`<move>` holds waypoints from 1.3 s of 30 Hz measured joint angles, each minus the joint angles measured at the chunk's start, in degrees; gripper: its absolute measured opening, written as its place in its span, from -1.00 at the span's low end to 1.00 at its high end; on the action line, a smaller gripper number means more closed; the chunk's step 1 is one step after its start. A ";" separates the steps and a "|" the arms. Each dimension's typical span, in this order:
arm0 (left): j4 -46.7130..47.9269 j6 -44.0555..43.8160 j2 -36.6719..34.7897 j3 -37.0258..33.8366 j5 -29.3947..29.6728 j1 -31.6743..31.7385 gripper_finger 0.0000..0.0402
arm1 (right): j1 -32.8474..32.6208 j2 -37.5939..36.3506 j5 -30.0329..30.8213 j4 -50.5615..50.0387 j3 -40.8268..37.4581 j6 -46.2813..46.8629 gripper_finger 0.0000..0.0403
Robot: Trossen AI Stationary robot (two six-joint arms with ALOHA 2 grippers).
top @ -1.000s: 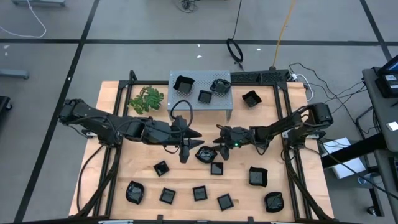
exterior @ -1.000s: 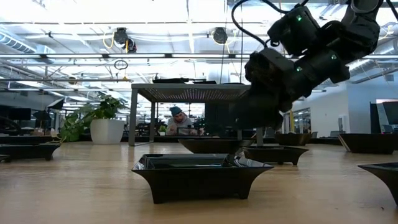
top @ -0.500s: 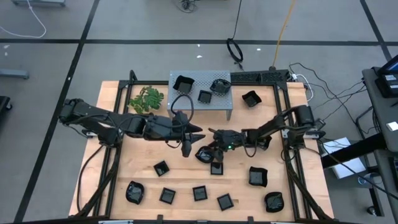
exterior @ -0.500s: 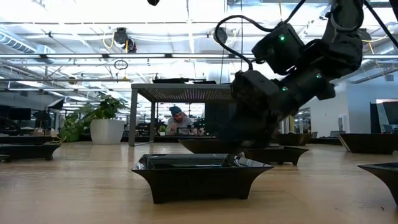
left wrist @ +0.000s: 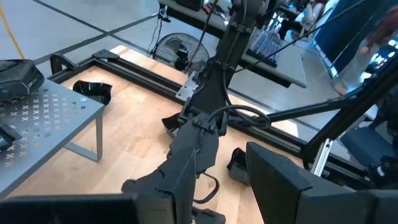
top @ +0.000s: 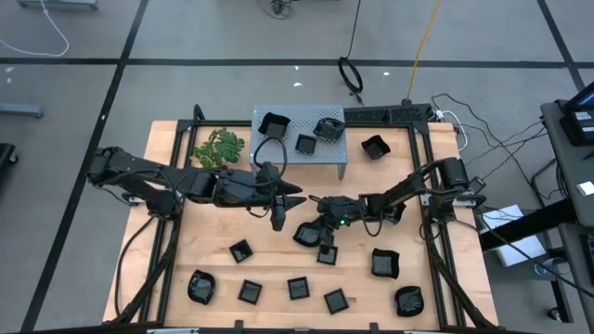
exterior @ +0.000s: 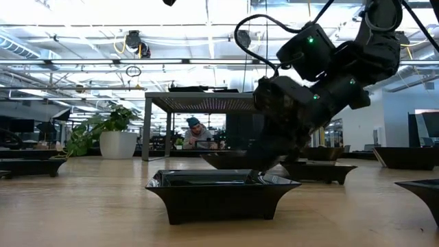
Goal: Pick & Place Mini shaped plates
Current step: Stack the black leaf-shaped plate on top of the black leaf-shaped plate on the shelf
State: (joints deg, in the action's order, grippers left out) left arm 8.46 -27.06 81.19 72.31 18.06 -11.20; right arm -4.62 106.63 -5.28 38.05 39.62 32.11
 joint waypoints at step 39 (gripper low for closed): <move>-3.65 25.09 -13.71 -0.02 16.40 2.27 -0.28 | 44.11 -38.56 -1.28 -40.89 17.54 -32.56 -1.00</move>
State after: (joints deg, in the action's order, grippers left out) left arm 4.80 -1.97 67.48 72.29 34.47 -8.94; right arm 39.49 68.07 -6.56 -2.84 57.16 -0.45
